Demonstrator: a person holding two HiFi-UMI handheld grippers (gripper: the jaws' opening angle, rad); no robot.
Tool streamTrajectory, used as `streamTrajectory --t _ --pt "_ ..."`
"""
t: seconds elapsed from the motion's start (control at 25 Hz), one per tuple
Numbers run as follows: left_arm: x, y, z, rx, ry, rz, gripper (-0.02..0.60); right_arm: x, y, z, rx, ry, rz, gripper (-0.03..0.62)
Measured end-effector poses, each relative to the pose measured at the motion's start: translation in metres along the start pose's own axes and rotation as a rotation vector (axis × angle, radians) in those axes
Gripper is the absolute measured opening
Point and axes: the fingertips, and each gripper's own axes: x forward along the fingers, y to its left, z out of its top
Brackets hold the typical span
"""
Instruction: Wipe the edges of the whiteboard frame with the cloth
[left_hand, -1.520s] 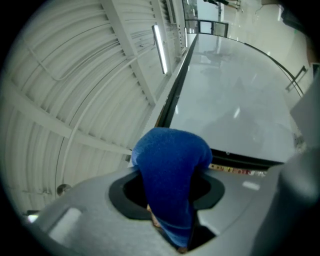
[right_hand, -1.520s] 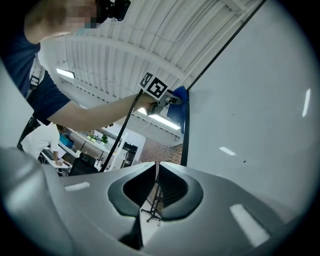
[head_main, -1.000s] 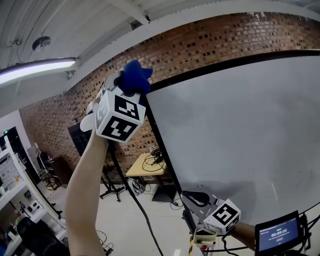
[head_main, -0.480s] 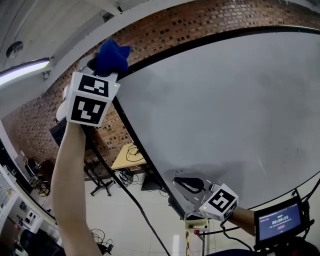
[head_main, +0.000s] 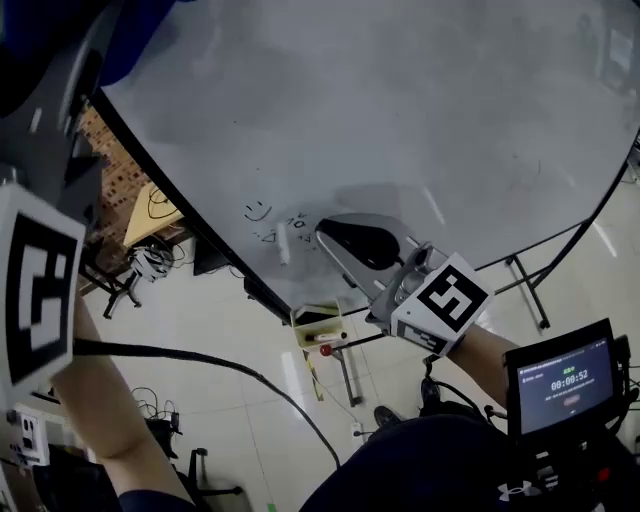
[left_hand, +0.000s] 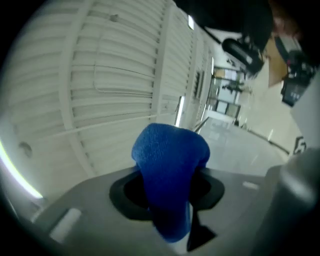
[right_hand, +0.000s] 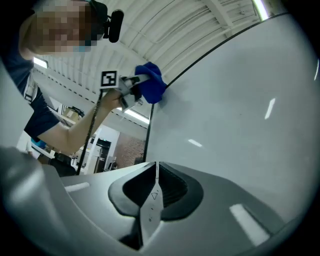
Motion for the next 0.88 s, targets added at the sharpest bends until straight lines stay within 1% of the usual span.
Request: streamTrajectory --t 0.08,0.16,0.24,0.32,0.36,0.44,0.52,0.6,0.76,0.8,0.88 --pt "-0.013 -0.059 -0.014 -0.157 -0.027 -0.105 0.158 -0.004 -0.018 -0.011 0.003 0.004 -0.031 0.025" --pt "-0.025 -0.118 -0.028 -0.313 -0.056 -0.206 0.16 -0.022 -0.035 -0.03 -0.002 0.071 -0.092 0.026" --pt "-0.039 -0.174 -0.038 -0.456 -0.079 -0.291 0.16 -0.053 -0.048 -0.044 -0.005 0.136 -0.159 0.025" --pt "-0.056 -0.227 -0.042 -0.573 -0.081 -0.347 0.16 -0.091 -0.051 -0.042 -0.011 0.156 -0.19 0.026" --pt "-0.066 -0.252 -0.04 -0.617 -0.067 -0.358 0.16 -0.113 -0.05 -0.038 -0.008 0.16 -0.201 0.026" --pt "-0.088 -0.299 -0.031 -0.667 -0.004 -0.353 0.16 -0.158 -0.045 -0.03 0.004 0.166 -0.221 0.026" --pt "-0.108 -0.343 -0.02 -0.69 0.078 -0.336 0.16 -0.199 -0.045 -0.026 0.014 0.169 -0.24 0.026" --pt "-0.127 -0.388 -0.002 -0.739 0.157 -0.324 0.16 -0.246 -0.044 -0.02 0.032 0.167 -0.254 0.026" --pt "-0.172 -0.482 0.064 -0.87 0.274 -0.364 0.161 -0.361 -0.033 0.005 0.064 0.169 -0.258 0.026" --pt "-0.182 -0.501 0.075 -0.888 0.3 -0.377 0.161 -0.383 -0.03 0.006 0.062 0.186 -0.256 0.026" --pt "-0.2 -0.528 0.082 -0.899 0.345 -0.402 0.161 -0.411 -0.021 -0.001 0.061 0.22 -0.252 0.025"
